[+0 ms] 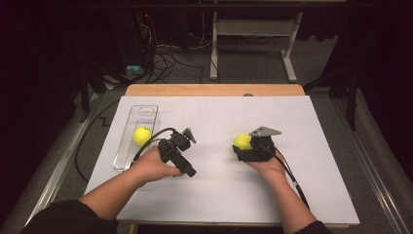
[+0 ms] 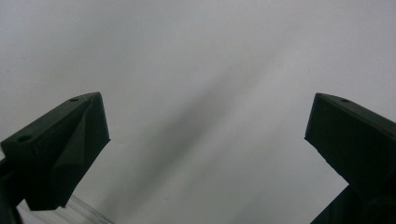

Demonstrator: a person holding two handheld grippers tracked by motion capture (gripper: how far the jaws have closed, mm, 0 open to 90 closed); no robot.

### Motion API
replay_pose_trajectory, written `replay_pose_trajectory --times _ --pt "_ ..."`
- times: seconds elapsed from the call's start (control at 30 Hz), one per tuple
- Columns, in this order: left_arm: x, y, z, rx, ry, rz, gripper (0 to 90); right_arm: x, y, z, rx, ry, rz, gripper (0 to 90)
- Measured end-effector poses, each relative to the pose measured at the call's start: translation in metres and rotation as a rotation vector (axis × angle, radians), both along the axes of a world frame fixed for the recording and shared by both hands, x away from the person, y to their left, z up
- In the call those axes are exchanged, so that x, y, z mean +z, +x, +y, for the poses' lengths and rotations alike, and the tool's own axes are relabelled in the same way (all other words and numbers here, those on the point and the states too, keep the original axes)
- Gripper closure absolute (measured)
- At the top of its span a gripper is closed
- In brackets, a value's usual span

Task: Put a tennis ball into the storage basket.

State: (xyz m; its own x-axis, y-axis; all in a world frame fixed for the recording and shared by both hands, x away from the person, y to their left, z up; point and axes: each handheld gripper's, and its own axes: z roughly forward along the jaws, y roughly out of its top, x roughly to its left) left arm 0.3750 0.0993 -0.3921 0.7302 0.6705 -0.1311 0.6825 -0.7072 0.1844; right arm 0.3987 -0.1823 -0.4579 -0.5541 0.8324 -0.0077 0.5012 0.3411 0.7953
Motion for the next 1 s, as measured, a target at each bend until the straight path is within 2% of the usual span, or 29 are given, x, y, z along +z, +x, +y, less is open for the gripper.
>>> replay_pose_trajectory --times 0.17,0.33,0.47,0.63,0.8,1.0 --pt "0.000 0.000 0.001 0.000 -0.002 0.001 0.4 -0.002 0.002 -0.001 -0.001 -0.007 0.025 19.5" --pt "0.001 0.000 0.001 0.002 -0.002 -0.001 0.3 -0.003 0.002 0.000 0.015 -0.002 0.037 25.3" --pt "0.001 0.000 0.001 0.002 -0.002 -0.001 0.4 -0.003 0.001 0.001 0.014 -0.010 0.036 26.7" --pt "0.001 0.000 0.001 0.001 -0.002 0.000 0.3 0.000 -0.003 0.001 0.010 -0.025 0.013 27.4" --pt "0.001 -0.001 0.000 0.000 -0.002 -0.001 0.3 0.008 -0.012 -0.005 0.014 -0.004 -0.020 27.5" --pt "0.001 -0.001 -0.002 -0.005 0.001 0.003 0.4 0.014 -0.031 -0.012 0.025 0.022 -0.057 27.6"
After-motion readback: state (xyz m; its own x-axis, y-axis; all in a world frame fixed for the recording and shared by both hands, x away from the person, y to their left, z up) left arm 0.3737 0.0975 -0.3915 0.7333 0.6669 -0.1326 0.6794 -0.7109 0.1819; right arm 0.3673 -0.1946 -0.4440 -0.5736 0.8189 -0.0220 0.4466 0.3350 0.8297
